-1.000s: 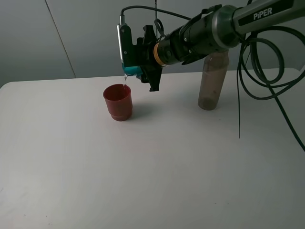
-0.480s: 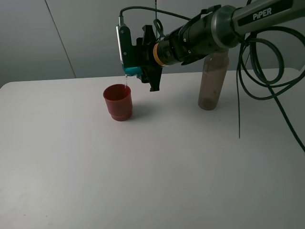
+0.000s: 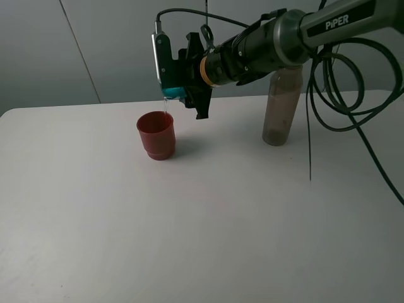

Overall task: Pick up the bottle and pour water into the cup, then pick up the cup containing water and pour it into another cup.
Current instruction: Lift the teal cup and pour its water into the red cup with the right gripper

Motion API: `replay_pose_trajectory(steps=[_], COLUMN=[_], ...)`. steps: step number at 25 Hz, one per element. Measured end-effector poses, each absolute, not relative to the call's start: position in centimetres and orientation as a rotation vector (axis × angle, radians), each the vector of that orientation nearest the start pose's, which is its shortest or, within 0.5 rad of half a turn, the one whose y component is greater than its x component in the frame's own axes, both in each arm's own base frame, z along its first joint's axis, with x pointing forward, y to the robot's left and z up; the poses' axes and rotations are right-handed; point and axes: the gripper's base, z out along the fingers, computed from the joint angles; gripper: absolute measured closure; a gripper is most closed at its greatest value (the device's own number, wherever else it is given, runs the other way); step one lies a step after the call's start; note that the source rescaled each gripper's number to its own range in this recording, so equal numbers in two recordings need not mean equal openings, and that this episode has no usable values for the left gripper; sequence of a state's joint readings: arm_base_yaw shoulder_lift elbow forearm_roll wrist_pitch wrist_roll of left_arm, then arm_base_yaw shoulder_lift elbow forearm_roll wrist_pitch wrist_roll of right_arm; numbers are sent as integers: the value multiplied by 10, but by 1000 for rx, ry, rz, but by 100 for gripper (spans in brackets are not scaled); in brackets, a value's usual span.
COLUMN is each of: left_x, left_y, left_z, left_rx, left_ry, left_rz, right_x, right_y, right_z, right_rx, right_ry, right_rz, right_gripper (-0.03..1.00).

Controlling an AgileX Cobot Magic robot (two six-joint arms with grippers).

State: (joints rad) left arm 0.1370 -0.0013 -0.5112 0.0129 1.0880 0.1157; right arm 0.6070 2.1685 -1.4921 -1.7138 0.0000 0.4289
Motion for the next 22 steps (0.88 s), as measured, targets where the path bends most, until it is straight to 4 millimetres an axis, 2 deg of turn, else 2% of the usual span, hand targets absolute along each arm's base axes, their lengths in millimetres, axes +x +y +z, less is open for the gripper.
replay_pose_trajectory(steps=[15,22], left_x=[-8,-8], left_y=[0,0], left_z=[278,278], left_rx=[-23,-23], left_ry=[2063,2063], left_rz=[172,172], right_x=[393,395], right_y=[291,291], right_z=[160,145], right_rx=[-1893,-1948], right_ry=[1122,1100], right_rz=[-479,-545], right_gripper=[89,89])
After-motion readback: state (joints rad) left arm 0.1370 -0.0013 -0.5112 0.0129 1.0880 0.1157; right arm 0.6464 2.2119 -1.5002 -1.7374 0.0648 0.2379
